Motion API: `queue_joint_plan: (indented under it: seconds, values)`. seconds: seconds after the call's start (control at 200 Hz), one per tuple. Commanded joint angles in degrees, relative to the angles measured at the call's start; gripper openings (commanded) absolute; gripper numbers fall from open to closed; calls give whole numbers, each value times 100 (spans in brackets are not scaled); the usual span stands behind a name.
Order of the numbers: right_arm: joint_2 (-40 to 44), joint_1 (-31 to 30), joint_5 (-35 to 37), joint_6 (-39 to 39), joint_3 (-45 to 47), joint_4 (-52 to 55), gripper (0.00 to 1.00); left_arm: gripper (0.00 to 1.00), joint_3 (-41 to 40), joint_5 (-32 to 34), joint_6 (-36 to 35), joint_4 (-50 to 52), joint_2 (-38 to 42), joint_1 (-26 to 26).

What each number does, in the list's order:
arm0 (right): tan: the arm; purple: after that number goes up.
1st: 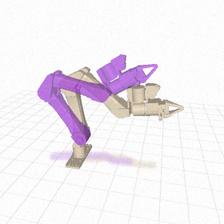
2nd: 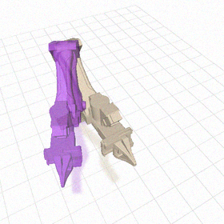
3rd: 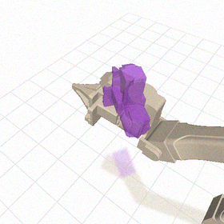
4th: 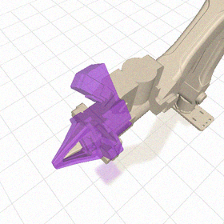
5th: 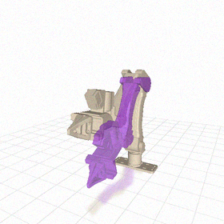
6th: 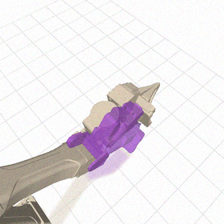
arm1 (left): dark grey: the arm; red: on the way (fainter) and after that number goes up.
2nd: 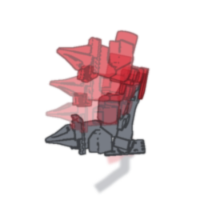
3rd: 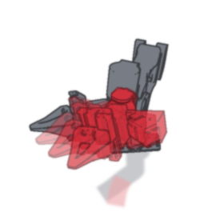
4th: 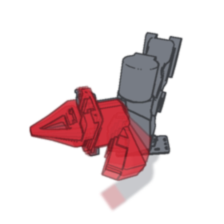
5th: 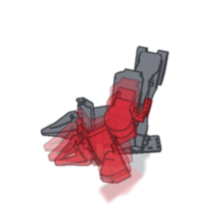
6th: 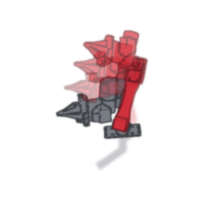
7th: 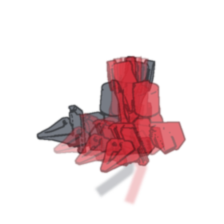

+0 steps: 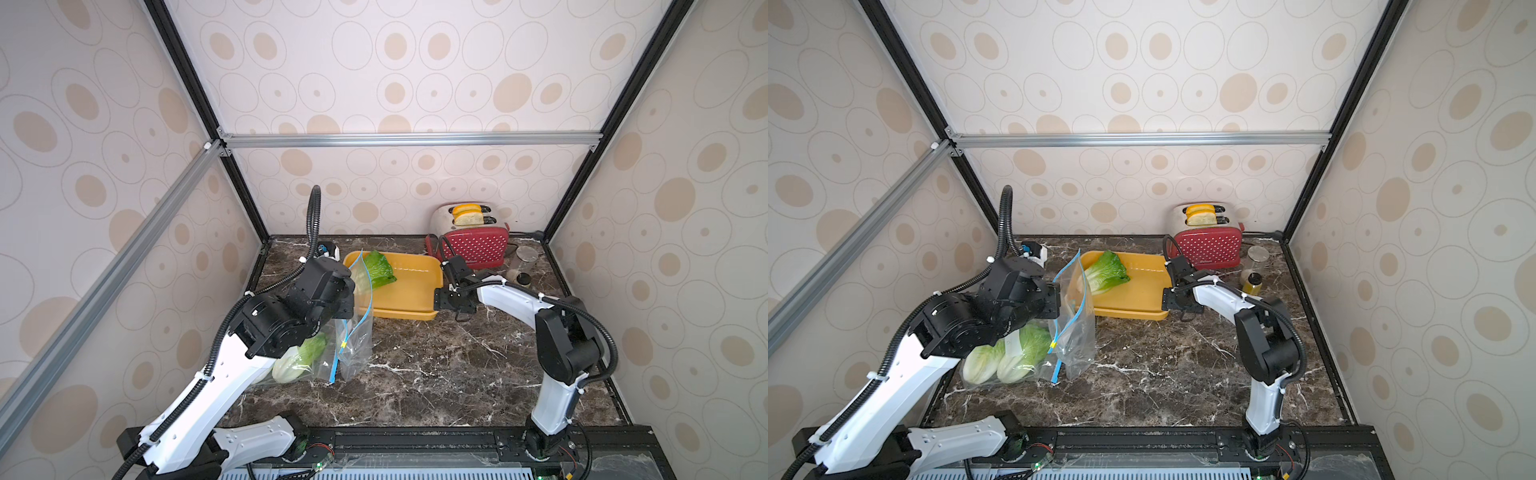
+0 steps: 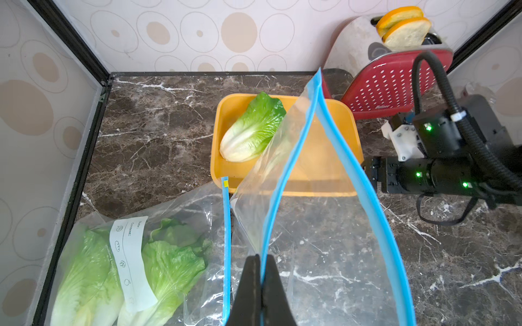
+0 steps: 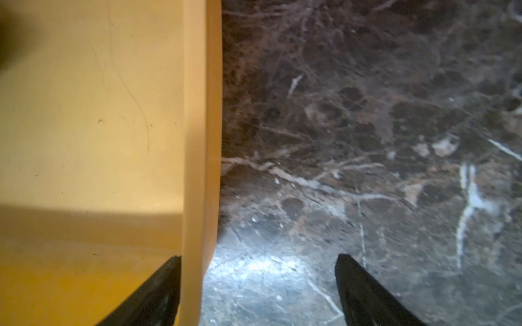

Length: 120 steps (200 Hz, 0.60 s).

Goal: Put the chinese cabbages into a zipper bag and zip it
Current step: Move the basket to the center of the board.

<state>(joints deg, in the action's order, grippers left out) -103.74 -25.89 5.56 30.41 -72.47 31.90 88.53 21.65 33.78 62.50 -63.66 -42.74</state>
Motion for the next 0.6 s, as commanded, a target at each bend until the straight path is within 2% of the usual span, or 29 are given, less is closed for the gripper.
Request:
queue_joint_plan:
  seconds: [0.0,0.16,0.29,0.481,0.596]
  values:
    - [519,193,281,42,649,229,87,0,402,92,-127,265,192,48]
    - [1106,603,265,53,1260,185,87,0,424,147,-188,242,236,47]
    - [1428,726,102,37,1051,618,87,0,321,190,-205,214,170,48]
    - [2266,494,-628,431,660,610,89,0,67,158,-266,12,-17,63]
    - [2078,76,-1333,1048,340,179,94,0,-160,29,-258,-239,-185,80]
